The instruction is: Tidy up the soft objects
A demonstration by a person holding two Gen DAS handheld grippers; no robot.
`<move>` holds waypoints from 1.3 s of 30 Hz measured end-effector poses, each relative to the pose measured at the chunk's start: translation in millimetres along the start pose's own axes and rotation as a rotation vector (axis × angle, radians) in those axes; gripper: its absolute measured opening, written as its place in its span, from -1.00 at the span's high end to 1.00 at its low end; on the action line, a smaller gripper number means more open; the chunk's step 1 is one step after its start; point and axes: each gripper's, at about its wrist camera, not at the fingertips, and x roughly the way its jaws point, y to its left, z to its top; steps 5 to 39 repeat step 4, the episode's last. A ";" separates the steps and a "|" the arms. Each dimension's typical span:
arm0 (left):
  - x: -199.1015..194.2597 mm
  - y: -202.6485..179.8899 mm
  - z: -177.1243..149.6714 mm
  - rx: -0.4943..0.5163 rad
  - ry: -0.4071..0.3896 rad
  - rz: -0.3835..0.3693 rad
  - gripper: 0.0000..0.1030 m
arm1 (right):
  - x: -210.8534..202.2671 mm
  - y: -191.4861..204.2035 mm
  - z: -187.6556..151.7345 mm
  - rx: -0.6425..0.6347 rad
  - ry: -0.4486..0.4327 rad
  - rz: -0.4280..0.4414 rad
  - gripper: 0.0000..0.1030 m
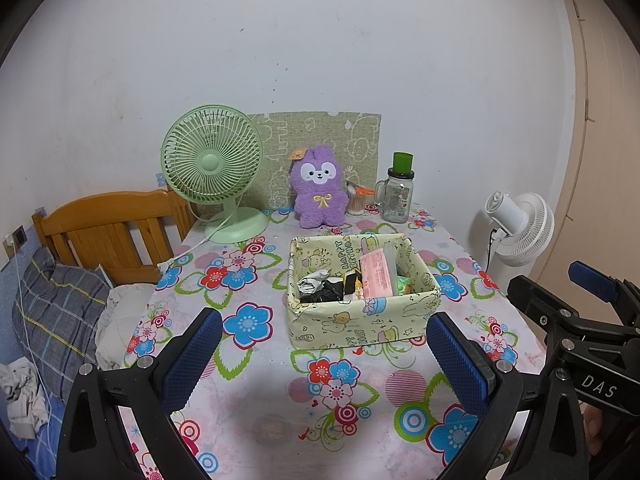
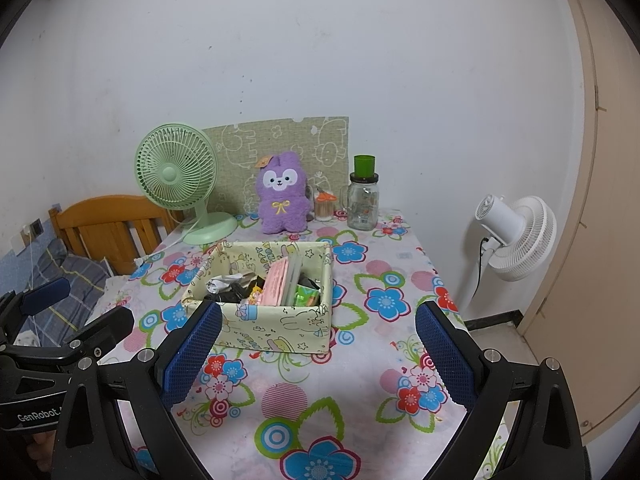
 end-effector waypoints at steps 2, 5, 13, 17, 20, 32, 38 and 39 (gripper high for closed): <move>1.0 0.9 0.9 0.003 0.004 0.004 -0.99 | 0.1 0.0 -0.1 0.000 0.001 0.000 -0.92; 2.7 1.9 1.4 0.002 0.008 0.006 -0.99 | 0.0 0.0 0.0 0.003 -0.001 0.001 -0.92; 2.7 1.9 1.4 0.002 0.008 0.006 -0.99 | 0.0 0.0 0.0 0.003 -0.001 0.001 -0.92; 2.7 1.9 1.4 0.002 0.008 0.006 -0.99 | 0.0 0.0 0.0 0.003 -0.001 0.001 -0.92; 2.7 1.9 1.4 0.002 0.008 0.006 -0.99 | 0.0 0.0 0.0 0.003 -0.001 0.001 -0.92; 2.7 1.9 1.4 0.002 0.008 0.006 -0.99 | 0.0 0.0 0.0 0.003 -0.001 0.001 -0.92; 2.7 1.9 1.4 0.002 0.008 0.006 -0.99 | 0.0 0.0 0.0 0.003 -0.001 0.001 -0.92; 2.7 1.9 1.4 0.002 0.008 0.006 -0.99 | 0.0 0.0 0.0 0.003 -0.001 0.001 -0.92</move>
